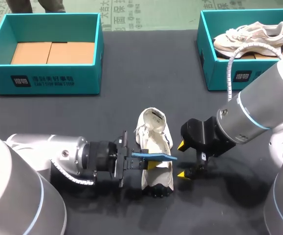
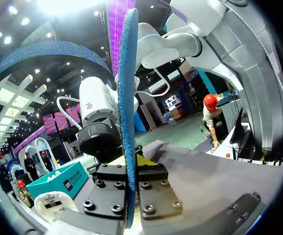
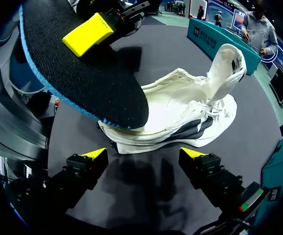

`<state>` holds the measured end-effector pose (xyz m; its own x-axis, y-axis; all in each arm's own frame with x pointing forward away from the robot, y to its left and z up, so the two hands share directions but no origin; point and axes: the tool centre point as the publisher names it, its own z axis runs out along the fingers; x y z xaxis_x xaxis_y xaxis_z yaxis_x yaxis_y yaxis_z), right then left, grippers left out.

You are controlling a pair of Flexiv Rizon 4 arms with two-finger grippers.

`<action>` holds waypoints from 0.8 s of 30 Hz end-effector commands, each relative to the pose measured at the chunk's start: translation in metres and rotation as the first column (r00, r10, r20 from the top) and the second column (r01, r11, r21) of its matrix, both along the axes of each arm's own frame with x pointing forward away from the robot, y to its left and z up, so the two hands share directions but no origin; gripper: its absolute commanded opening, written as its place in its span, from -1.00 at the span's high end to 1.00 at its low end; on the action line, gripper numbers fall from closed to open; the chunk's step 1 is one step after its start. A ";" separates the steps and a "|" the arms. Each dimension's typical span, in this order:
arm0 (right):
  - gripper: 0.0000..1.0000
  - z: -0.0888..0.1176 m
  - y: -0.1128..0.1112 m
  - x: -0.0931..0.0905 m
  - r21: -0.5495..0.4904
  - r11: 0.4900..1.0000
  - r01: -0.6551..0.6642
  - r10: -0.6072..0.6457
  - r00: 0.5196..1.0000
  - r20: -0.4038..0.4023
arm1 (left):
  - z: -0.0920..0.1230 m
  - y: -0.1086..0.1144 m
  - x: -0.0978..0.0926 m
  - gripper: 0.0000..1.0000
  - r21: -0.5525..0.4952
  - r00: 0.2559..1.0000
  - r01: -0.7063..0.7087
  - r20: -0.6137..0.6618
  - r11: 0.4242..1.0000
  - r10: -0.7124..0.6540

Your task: Take the shoe out of the shoebox, open the shoe tongue, remove and reinsert the insole, then place the shoe into the shoebox

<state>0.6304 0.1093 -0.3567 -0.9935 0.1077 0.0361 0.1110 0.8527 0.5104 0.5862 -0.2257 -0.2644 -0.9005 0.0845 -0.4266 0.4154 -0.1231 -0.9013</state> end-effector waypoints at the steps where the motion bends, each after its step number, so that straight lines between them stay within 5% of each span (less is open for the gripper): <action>1: -1.00 0.000 0.000 -0.002 0.001 1.000 0.001 -0.001 1.000 0.002 | -0.001 -0.007 -0.001 1.00 -0.001 1.000 -0.012 -0.004 1.000 0.012; 24: -1.00 0.000 0.000 -0.002 0.001 1.000 0.001 -0.001 1.000 0.002 | -0.008 -0.006 0.007 1.00 0.030 0.997 -0.071 -0.013 0.997 0.072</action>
